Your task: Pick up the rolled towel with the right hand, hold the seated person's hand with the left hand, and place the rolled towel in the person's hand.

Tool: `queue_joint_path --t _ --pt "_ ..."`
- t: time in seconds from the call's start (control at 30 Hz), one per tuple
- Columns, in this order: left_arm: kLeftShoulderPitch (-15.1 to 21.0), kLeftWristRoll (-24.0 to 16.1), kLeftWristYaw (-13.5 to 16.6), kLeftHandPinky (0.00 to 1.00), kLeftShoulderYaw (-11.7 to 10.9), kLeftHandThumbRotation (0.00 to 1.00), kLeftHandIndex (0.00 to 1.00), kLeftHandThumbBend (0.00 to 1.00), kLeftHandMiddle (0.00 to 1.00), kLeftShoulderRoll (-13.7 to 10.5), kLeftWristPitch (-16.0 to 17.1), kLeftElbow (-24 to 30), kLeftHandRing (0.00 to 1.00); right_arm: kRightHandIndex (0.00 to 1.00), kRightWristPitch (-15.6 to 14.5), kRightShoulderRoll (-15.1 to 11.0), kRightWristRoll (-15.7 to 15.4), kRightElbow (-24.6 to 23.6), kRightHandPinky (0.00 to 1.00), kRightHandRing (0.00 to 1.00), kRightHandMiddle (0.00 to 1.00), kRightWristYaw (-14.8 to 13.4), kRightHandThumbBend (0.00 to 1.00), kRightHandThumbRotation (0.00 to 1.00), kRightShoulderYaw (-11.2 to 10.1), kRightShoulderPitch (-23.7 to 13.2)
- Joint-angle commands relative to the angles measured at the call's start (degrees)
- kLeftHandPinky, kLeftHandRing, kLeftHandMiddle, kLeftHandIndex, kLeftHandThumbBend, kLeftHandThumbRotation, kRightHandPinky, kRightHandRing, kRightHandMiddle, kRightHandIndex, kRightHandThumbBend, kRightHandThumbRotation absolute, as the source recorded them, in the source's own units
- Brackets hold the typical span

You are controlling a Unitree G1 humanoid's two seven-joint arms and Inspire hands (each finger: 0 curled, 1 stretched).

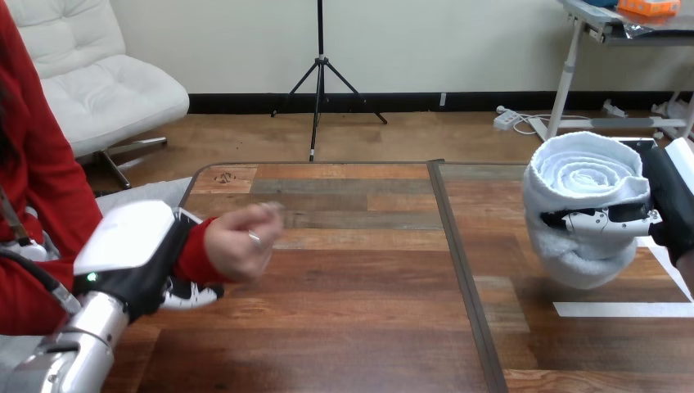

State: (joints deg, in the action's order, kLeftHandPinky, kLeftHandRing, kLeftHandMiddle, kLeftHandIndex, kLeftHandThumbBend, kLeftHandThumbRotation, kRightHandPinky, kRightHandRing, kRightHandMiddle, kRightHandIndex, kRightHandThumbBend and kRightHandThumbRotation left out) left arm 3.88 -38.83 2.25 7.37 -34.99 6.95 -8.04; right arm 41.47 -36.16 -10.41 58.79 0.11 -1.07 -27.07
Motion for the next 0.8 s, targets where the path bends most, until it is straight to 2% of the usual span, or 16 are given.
queue_joint_path --t 0.0,0.33,0.77 --pt "3.6 0.7 0.6 0.22 -2.0 0.0 0.31 0.63 0.32 -0.6 1.0 5.5 0.27 0.44 1.2 1.0 1.7 -2.4 0.36 0.4 0.43 0.2 0.8 0.0 -1.5 -3.5" --pt "5.2 0.5 1.7 0.23 -2.6 0.0 0.33 0.67 0.33 -1.1 2.9 5.6 0.28 0.43 2.1 1.8 2.7 -1.6 0.35 0.39 0.42 1.5 0.81 0.0 -1.8 -3.8" --pt "5.9 -0.4 0.7 0.27 -2.2 0.0 0.37 0.78 0.36 -1.6 3.3 5.1 0.31 0.43 3.2 1.8 2.2 -1.0 0.33 0.37 0.41 0.9 0.81 0.0 -1.7 -4.1"
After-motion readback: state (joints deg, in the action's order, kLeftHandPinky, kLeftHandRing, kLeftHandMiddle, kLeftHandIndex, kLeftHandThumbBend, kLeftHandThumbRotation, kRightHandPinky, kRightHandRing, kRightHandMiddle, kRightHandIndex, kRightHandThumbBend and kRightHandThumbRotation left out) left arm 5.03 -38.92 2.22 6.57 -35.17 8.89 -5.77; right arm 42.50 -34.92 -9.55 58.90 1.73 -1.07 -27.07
